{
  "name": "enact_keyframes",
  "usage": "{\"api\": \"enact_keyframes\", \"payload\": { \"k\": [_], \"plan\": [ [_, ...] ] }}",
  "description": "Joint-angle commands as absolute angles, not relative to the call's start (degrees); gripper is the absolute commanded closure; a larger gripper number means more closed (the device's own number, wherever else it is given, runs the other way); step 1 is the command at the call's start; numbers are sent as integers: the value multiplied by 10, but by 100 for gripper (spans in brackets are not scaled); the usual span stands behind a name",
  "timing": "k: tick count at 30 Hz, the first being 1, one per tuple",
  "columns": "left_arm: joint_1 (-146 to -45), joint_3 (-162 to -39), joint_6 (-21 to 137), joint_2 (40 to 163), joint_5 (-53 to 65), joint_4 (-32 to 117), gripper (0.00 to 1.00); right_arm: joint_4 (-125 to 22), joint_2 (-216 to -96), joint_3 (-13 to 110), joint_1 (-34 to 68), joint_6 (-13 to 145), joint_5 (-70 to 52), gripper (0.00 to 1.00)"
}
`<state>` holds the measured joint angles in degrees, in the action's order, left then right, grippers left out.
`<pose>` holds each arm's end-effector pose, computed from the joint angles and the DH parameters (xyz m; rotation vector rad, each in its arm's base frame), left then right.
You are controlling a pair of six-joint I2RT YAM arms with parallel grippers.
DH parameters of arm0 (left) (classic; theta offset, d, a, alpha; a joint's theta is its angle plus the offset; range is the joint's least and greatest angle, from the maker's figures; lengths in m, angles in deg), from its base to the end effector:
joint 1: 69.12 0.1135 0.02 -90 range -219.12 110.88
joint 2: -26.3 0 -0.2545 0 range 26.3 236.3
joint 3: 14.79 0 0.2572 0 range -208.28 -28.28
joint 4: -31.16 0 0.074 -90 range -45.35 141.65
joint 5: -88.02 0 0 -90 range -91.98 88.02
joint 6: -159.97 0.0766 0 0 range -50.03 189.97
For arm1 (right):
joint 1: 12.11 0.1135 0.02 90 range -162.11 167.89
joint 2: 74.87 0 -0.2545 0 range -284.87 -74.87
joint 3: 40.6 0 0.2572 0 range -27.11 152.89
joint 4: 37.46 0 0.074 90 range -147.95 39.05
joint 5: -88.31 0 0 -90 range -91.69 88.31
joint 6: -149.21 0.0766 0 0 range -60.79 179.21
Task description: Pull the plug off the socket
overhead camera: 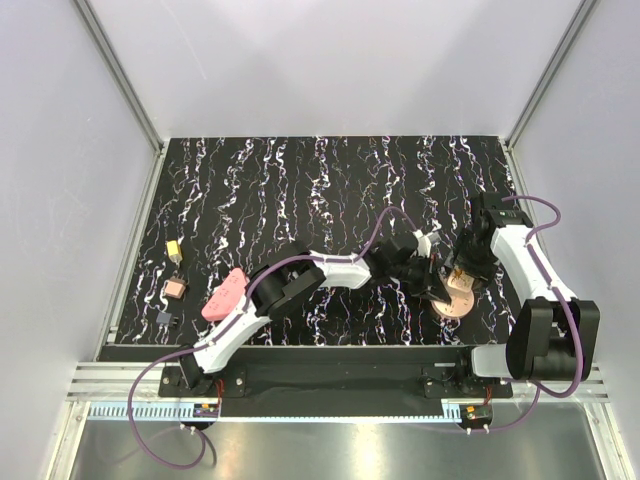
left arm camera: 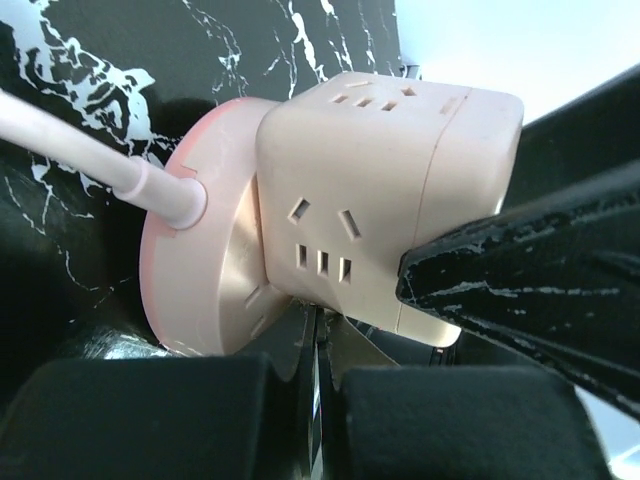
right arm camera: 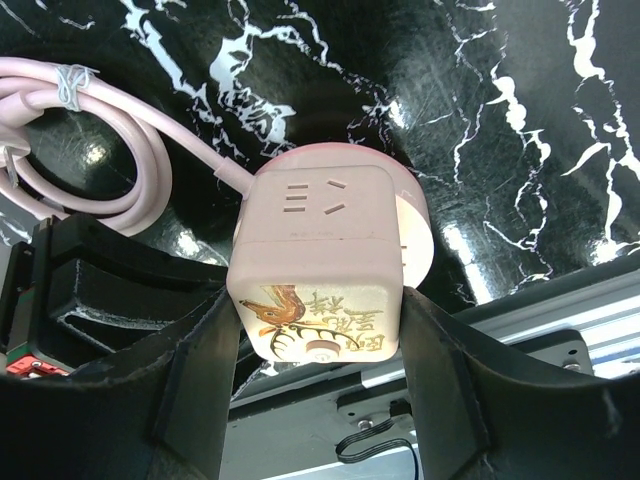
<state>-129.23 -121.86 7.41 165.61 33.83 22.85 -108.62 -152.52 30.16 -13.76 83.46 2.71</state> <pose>0.2377 -0.5035 0.0870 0.4661 2.4811 -1.7926 0.2518 -0.0131 0.1841 0.6662 2.8448 -0.0501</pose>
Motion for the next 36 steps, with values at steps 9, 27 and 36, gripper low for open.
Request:
{"api": "enact_keyframes", "payload": {
  "k": [9, 27, 36],
  "plan": [
    [-1298, -1287, 99, 1706, 264, 402, 100, -1071, -1504, 307, -135, 846, 7, 100],
    [-1300, -1301, 104, 1709, 254, 424, 100, -1072, -1491, 321, -143, 850, -14, 100],
    [-1300, -1310, 104, 1713, 254, 430, 100, -1074, -1491, 312, -172, 838, -49, 100]
  ]
}}
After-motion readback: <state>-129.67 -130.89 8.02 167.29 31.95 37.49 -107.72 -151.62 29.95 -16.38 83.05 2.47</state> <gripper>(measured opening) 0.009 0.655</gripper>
